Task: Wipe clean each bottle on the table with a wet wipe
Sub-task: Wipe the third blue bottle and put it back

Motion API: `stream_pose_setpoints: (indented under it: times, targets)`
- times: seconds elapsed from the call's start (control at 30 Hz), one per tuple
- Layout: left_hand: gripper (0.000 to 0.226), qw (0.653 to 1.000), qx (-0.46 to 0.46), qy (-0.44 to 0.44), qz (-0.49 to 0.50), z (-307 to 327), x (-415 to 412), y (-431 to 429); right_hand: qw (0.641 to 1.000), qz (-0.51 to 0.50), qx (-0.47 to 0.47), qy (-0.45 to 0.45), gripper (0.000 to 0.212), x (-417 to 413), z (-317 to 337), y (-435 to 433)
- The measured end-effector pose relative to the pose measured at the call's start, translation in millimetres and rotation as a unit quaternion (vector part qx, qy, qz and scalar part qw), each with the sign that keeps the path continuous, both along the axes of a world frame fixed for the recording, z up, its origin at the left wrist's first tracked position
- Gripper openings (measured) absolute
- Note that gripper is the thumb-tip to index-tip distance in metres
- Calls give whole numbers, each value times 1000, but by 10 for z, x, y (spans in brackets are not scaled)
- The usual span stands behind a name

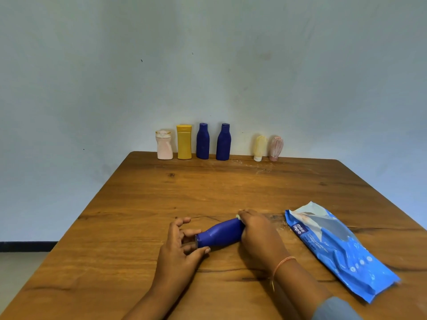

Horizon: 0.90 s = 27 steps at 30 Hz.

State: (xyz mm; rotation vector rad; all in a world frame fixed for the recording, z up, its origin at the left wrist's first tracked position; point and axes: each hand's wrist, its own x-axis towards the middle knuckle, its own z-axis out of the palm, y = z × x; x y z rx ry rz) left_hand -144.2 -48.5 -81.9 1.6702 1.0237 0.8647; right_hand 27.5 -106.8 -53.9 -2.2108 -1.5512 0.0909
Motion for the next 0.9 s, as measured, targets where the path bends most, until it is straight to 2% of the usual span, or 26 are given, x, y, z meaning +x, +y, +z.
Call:
stream_pose_setpoints:
  times: [0.1, 0.17, 0.23, 0.37, 0.47, 0.57, 0.7, 0.8, 0.9]
  targets:
    - [69, 1000, -3, -8, 2, -4, -4, 15, 1000, -6, -3, -23, 52, -125, -17, 38]
    - [64, 1000, 1, -21, 9, -29, -7, 31, 998, 42, 19, -37, 54, -404, -116, 78]
    - [55, 999, 3, -41, 18, -49, -10, 39, 990, 108, 58, -70, 48, -689, -251, 93]
    - [48, 998, -6, -62, 20, -76, 0, 55, 984, 162, 52, -59, 51, -730, -381, 99]
    - [49, 999, 6, -45, 7, -81, 5, 66, 993, 94, 70, -30, 57, -336, -352, 52]
    - [35, 998, 57, -1, 4, -92, 17, 80, 998, 35, 52, -13, 61, -11, -291, 38]
    - [46, 995, 89, 47, -13, -133, 18, 93, 999, -6, 51, -7, 61, -79, -281, 97]
    - [47, 997, 76, 25, -8, -132, 19, 97, 996, 14, 84, -16, 58, -401, -377, 132]
    - [45, 999, 44, 4, -10, -108, 14, 99, 995, 77, 54, -26, 54, -743, -421, 121]
